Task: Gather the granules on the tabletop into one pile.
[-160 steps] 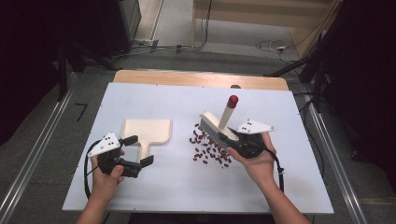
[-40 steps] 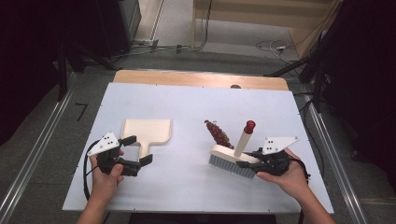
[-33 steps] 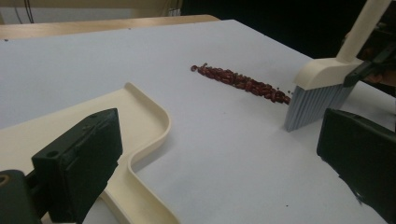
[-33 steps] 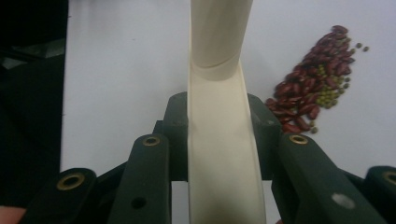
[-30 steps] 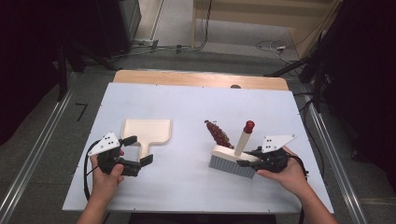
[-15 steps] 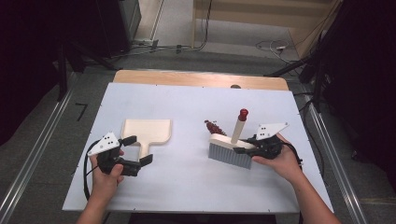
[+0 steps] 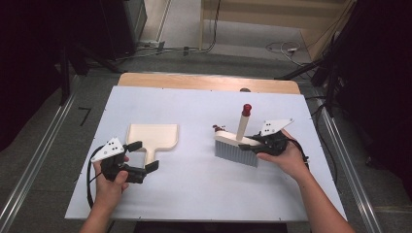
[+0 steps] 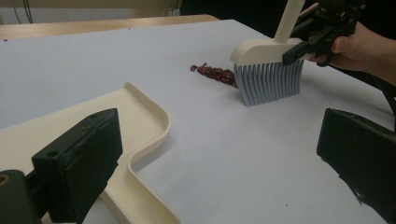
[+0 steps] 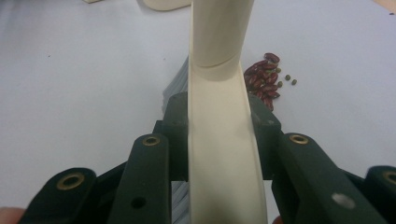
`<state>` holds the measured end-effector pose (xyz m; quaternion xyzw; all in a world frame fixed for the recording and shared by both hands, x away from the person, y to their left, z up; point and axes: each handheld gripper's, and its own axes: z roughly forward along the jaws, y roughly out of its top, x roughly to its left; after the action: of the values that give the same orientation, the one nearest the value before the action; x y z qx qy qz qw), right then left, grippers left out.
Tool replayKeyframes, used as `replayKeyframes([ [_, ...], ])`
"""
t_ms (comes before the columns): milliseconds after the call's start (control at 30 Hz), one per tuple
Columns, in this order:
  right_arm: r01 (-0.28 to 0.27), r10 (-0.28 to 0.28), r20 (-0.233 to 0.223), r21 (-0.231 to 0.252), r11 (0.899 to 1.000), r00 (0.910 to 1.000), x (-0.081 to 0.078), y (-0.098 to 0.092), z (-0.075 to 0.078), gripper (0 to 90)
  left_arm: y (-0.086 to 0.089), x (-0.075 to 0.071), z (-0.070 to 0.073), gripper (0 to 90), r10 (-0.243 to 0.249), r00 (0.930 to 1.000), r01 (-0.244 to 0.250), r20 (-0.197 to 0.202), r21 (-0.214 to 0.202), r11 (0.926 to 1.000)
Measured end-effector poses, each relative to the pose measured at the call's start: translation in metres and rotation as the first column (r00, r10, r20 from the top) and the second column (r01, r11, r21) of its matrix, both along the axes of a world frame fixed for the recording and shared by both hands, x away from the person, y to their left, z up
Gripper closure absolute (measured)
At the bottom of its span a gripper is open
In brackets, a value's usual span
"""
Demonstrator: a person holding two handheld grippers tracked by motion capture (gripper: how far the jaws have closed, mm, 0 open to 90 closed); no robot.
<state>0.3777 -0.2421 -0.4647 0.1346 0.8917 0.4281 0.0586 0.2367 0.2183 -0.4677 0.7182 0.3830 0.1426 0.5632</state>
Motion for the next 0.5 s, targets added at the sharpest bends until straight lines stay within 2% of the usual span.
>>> replayKeyframes([
  [167,0.006,-0.006,-0.004,0.018,1.0,1.0,0.006,0.001,-0.003,65.2,0.0,0.0,0.0,0.6,0.0,1.0,0.0,0.003,-0.002,1.0],
  [500,0.016,-0.016,0.004,0.009,1.0,0.9999,0.015,0.004,-0.001,65.1,0.0,0.0,0.0,0.6,-0.001,1.0,0.001,0.001,0.001,1.0],
])
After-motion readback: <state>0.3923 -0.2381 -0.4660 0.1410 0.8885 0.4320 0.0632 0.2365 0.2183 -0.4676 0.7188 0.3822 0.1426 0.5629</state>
